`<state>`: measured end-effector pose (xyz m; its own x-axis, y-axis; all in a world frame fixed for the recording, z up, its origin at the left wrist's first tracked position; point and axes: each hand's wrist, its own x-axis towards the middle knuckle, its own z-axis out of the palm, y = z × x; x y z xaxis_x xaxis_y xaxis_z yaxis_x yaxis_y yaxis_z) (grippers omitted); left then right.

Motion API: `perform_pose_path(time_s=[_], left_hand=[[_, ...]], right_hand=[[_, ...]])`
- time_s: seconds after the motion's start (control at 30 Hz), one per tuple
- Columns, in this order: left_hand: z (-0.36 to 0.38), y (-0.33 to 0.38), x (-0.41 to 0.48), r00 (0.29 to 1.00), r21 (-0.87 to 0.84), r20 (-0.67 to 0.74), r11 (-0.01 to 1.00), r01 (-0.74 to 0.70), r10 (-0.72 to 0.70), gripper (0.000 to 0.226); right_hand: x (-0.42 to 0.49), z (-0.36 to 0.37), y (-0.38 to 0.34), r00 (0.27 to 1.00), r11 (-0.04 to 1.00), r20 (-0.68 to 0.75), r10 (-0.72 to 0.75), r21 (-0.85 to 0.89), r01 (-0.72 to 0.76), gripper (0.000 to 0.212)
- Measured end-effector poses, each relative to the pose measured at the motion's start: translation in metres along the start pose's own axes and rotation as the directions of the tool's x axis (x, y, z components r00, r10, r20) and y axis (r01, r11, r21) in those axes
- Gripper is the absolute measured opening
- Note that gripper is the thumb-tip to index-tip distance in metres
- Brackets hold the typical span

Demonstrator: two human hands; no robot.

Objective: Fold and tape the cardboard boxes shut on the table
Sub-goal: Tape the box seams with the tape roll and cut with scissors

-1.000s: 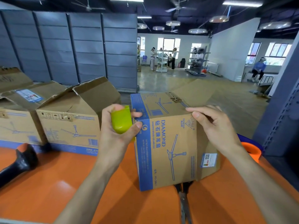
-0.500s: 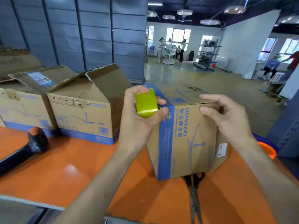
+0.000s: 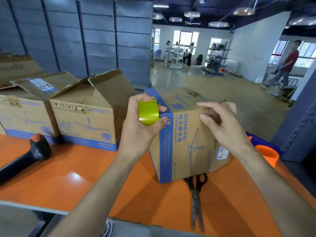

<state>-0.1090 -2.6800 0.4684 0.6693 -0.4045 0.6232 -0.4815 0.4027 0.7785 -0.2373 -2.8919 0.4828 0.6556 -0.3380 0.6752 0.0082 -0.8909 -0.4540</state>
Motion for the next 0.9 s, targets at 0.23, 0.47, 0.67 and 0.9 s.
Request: perform_pose_path(time_s=[0.23,0.47,0.67,0.9], left_hand=[[0.004,-0.007,0.001,0.999,0.057,-0.012,0.997,-0.052,0.053,0.052],[0.01,-0.004,0.001,0.999,0.081,-0.019,0.996,-0.025,0.027,0.053],[0.009,-0.001,-0.003,0.999,0.124,-0.035,0.992,-0.001,0.006,0.052],[0.014,0.007,-0.01,1.0,0.152,-0.017,0.988,0.011,-0.008,0.052]], right_hand=[[-0.064,-0.001,-0.022,0.983,0.885,-0.173,-0.068,-0.465,-0.021,0.057],[-0.114,0.034,-0.029,0.989,0.93,0.109,0.098,-0.363,-0.052,0.019],[-0.131,0.054,-0.038,0.796,0.794,0.36,0.487,-0.563,-0.231,0.05],[-0.136,0.023,-0.045,0.753,0.769,0.386,0.532,-0.593,-0.24,0.043]])
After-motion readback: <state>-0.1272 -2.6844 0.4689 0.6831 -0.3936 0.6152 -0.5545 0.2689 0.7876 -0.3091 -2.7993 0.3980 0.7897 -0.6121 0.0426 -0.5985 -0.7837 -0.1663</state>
